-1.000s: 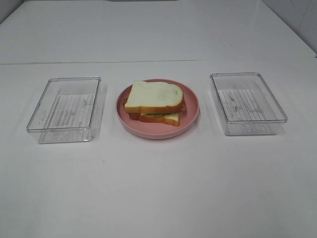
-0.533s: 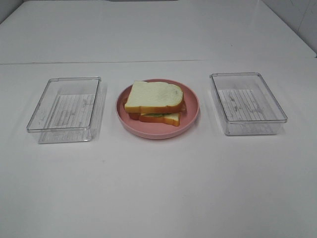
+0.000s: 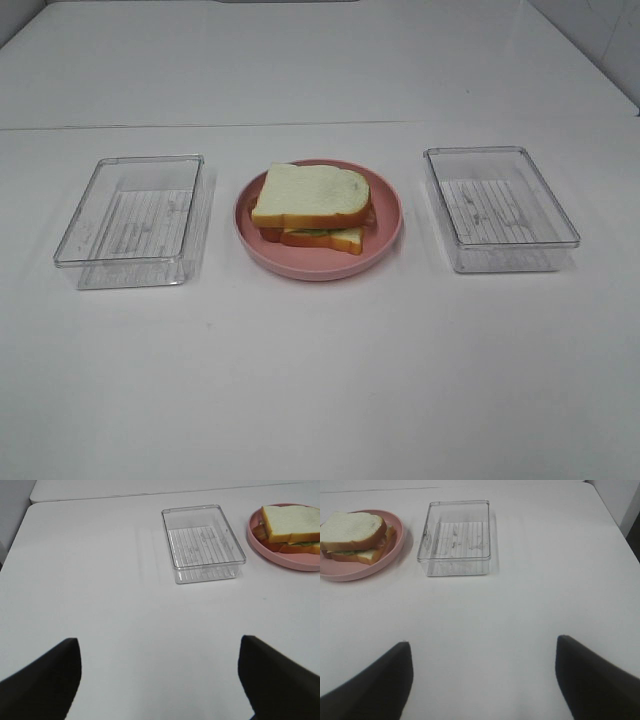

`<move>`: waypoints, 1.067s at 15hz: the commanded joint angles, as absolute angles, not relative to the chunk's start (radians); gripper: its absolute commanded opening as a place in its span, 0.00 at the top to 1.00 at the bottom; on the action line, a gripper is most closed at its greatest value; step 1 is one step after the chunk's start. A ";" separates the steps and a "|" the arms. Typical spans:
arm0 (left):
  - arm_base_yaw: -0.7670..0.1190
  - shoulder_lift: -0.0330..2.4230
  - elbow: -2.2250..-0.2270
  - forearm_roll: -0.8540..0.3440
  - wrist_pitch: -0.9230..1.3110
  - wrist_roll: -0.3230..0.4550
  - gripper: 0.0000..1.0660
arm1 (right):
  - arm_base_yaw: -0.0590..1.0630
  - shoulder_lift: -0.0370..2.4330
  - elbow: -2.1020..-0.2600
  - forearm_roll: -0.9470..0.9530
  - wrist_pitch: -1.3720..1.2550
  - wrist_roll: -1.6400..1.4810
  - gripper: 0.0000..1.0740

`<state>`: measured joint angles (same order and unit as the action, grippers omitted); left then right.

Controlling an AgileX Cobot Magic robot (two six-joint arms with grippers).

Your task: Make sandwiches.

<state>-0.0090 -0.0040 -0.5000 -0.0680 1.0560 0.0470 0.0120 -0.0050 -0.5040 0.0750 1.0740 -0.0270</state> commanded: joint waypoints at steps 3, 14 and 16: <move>-0.006 -0.030 -0.498 -0.070 1.045 0.047 0.24 | 0.006 -0.023 -0.501 0.076 1.060 -0.030 0.30; -0.006 -0.030 -0.498 -0.070 1.045 0.047 0.24 | 0.006 -0.023 -0.501 0.076 1.060 -0.030 0.30; -0.006 -0.030 -0.498 -0.070 1.045 0.047 0.24 | 0.006 -0.023 -0.501 0.076 1.060 -0.030 0.30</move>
